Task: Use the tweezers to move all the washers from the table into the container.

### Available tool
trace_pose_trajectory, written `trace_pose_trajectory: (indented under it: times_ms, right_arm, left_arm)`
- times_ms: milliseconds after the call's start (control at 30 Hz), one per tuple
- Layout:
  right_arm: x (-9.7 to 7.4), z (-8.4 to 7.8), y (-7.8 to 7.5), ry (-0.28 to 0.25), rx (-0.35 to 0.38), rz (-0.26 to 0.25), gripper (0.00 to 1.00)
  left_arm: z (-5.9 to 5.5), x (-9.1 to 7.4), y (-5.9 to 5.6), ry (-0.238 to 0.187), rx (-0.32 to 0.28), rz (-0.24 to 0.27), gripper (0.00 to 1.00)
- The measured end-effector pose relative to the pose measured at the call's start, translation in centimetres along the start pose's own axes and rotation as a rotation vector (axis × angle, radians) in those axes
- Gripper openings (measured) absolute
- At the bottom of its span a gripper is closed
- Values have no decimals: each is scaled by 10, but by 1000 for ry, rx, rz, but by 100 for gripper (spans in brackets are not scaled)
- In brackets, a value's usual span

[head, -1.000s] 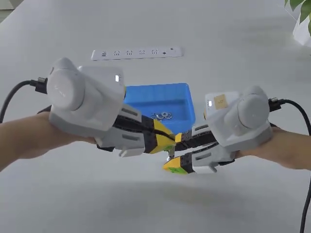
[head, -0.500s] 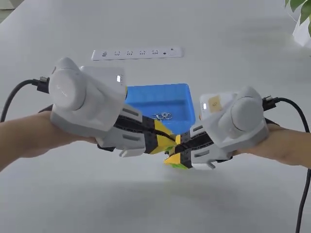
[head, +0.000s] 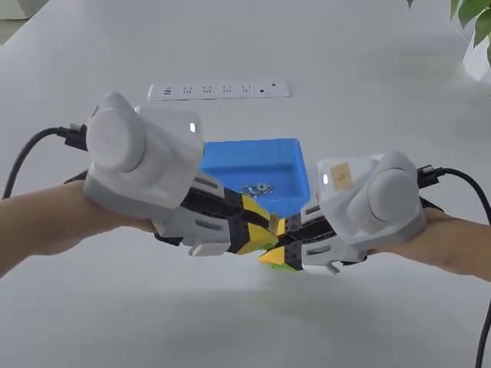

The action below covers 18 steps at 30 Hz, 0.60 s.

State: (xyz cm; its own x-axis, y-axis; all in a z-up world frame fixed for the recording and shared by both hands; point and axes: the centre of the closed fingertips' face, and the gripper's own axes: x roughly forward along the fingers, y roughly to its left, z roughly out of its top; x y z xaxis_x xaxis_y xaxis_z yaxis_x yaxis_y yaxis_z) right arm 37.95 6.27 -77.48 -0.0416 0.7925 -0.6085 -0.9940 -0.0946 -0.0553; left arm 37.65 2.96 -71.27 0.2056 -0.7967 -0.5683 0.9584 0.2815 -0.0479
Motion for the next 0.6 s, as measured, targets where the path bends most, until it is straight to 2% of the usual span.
trace_pose_trajectory:
  times_ms: [333, 467, 533, 600]
  right_arm:
    - [-4, 7, -1, -5, 17, -8, 9]
    - [-9, 10, 4, -5, 25, -5, 9]
    - [-11, 13, 6, -6, 28, -4, 9]
    - [-14, 16, 7, -8, 28, -5, 9]
  left_arm:
    - [3, -12, 6, -15, -13, 51, 27]
    - [4, -23, 5, -53, -43, 80, 30]
    - [8, -29, 9, -91, -50, 130, 32]
    - [15, -35, 10, -144, -96, 154, 36]
